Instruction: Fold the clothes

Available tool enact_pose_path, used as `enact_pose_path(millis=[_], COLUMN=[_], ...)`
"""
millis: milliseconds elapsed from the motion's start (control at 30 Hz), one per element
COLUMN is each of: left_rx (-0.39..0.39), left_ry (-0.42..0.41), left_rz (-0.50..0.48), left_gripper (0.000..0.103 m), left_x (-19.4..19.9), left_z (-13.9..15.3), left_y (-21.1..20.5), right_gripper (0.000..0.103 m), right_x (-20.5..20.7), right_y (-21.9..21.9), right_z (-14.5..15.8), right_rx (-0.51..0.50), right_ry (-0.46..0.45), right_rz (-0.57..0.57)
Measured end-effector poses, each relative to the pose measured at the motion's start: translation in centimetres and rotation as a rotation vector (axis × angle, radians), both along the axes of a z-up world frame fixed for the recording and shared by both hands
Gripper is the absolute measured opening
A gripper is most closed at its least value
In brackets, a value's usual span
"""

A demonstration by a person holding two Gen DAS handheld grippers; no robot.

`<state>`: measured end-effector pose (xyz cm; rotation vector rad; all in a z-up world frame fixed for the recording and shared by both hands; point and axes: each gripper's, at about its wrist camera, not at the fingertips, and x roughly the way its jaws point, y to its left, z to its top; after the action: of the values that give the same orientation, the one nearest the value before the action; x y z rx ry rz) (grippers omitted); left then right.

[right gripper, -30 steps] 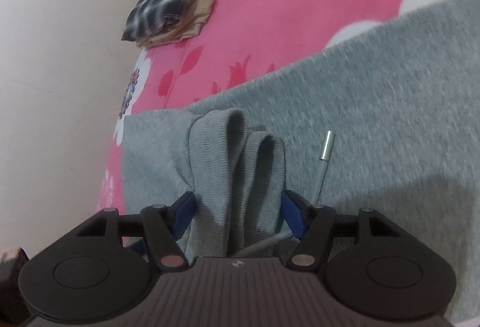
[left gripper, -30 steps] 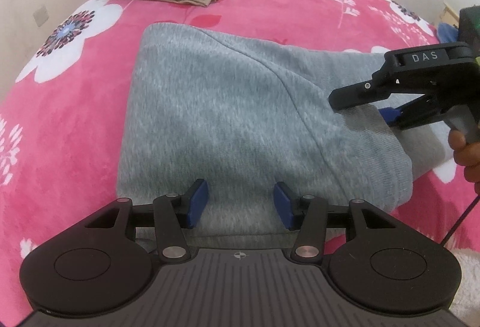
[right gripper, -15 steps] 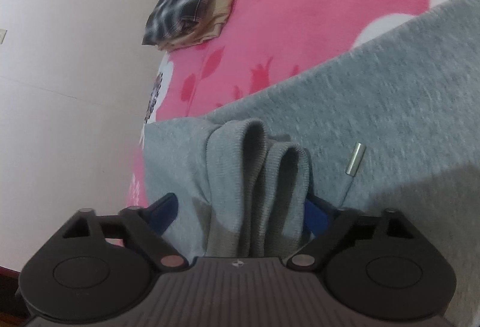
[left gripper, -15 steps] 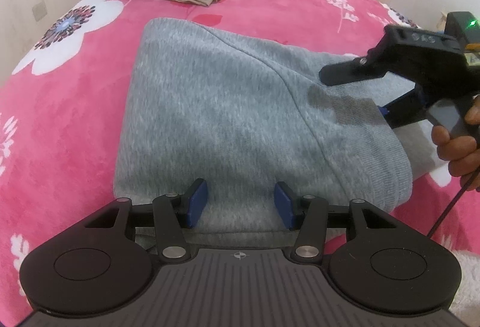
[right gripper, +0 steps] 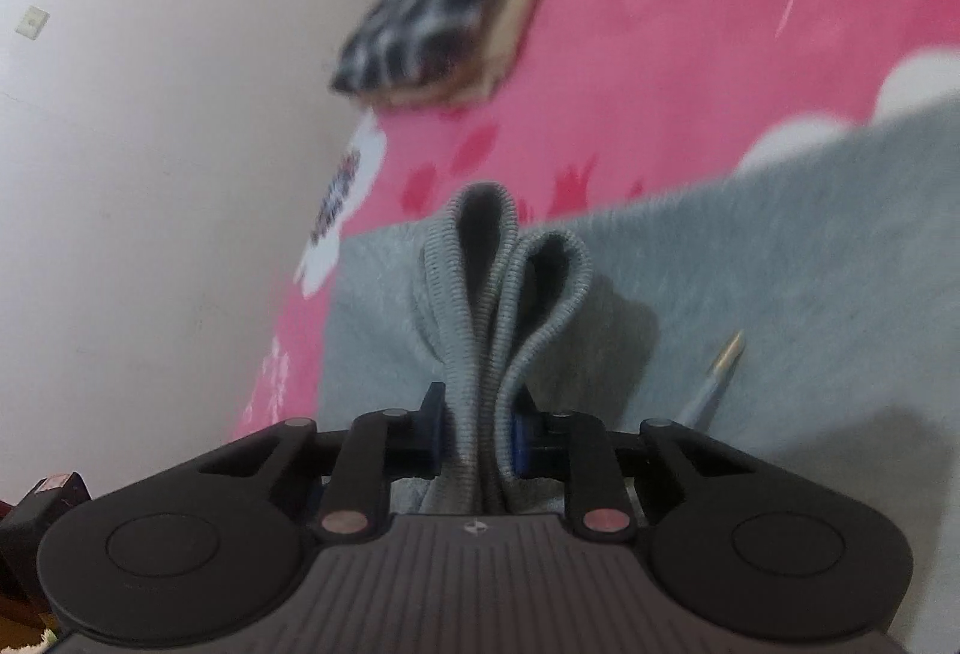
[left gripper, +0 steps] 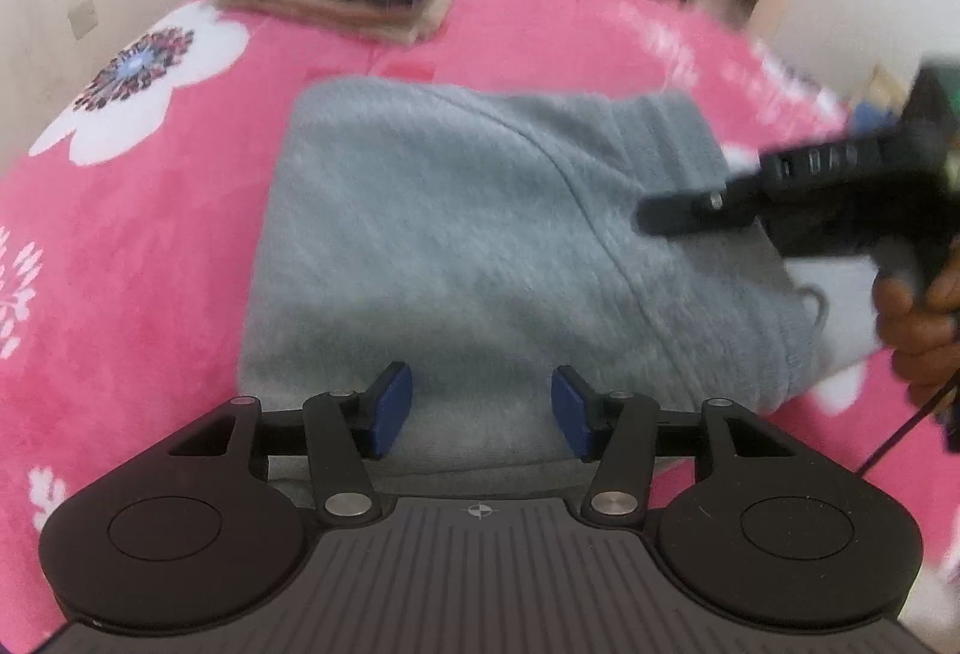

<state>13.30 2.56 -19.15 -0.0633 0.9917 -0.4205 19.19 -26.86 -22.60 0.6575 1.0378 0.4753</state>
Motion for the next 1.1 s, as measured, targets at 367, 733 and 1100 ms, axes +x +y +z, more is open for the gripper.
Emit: enact_pose_path(millis=[367,733,1100], left_rx=[-0.072,-0.024,0.015], left_ry=[0.032,0.079,0.118], left_rz=[0.007,-0.035,-0.032], left_gripper=[0.052,0.052,0.052], left_x=[1.1,1.3,2.1], left_z=[0.5,-1.0,-1.8], left_y=[-1.3,-3.0,-3.5], right_gripper=[0.022,0.022,0.027], right_x=[-3.2,-2.4,-1.5], right_y=[-17.1,-29.9,-34.3], right_z=[7.4,7.7,3.8], right_rx=[-0.549,-0.8,-0.773], right_ry=[-0.038,0.049,0.117], right_rz=[-0.139,-0.193,-0.19])
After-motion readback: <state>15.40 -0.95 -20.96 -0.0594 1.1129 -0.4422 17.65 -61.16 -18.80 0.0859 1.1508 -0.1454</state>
